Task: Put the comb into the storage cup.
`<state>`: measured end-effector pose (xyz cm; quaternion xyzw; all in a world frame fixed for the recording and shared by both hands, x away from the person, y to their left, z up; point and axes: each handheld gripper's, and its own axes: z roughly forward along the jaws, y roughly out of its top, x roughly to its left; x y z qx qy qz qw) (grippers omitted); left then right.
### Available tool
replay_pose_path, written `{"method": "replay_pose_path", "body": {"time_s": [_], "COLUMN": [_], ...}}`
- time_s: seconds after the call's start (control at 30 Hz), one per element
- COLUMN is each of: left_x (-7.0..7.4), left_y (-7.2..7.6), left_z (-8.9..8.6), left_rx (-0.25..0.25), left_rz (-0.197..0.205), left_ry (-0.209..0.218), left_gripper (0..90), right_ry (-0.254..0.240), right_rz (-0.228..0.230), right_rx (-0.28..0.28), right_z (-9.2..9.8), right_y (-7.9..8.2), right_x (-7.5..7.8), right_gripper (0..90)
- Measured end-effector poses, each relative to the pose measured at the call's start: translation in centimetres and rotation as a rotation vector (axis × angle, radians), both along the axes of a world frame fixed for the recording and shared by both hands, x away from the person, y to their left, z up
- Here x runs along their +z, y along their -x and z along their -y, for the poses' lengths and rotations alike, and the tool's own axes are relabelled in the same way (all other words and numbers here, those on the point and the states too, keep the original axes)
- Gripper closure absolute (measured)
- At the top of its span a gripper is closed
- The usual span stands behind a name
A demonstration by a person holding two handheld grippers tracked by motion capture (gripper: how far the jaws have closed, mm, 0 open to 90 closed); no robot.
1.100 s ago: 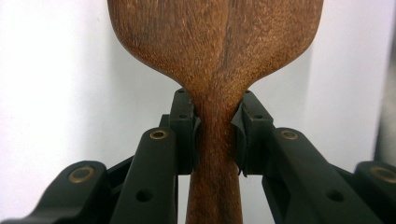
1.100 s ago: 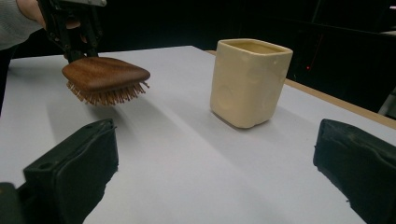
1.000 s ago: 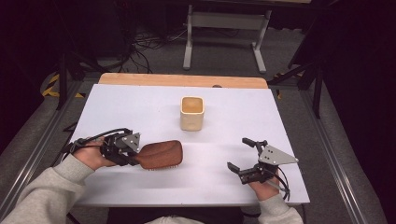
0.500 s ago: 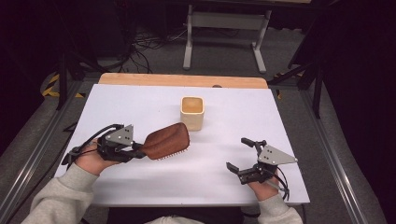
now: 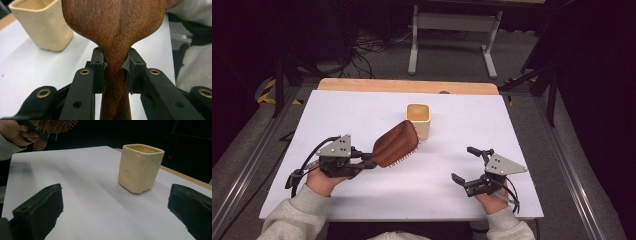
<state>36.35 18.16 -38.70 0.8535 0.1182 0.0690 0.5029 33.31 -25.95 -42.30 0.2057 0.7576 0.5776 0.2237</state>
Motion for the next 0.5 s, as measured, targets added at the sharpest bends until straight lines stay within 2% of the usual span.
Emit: {"method": "replay_pose_path", "body": {"time_s": [0.03,0.07,0.23,0.27,0.43,0.5], "left_x": [0.0,-0.2,-0.6,-0.6,-1.5,-2.0], "left_y": [0.0,0.0,-0.2,-0.2,-0.3,-0.3], "left_z": [0.0,0.3,1.1,1.1,2.1,2.5], "left_rx": [0.000,0.005,0.013,0.013,0.014,0.012], "left_rz": [0.000,0.000,0.000,0.000,-0.002,-0.012], "left_ry": [0.000,0.036,0.133,0.133,0.207,0.205], "left_gripper": [72.6,72.6,72.5,72.5,72.5,72.5], "right_ry": [0.002,0.002,0.004,0.004,0.010,0.009], "right_rz": [0.001,0.002,-0.011,-0.011,-0.014,-0.016], "right_rx": [0.000,0.004,0.010,0.010,0.023,0.027], "right_z": [-0.1,-0.1,-0.4,-0.4,-0.9,-1.1], "right_y": [0.0,0.0,-0.1,-0.1,-0.2,-0.1], "right_x": [0.0,0.0,0.1,0.1,0.0,0.0], "right_gripper": [0.5,0.5,0.5,0.5,0.6,0.6]}}
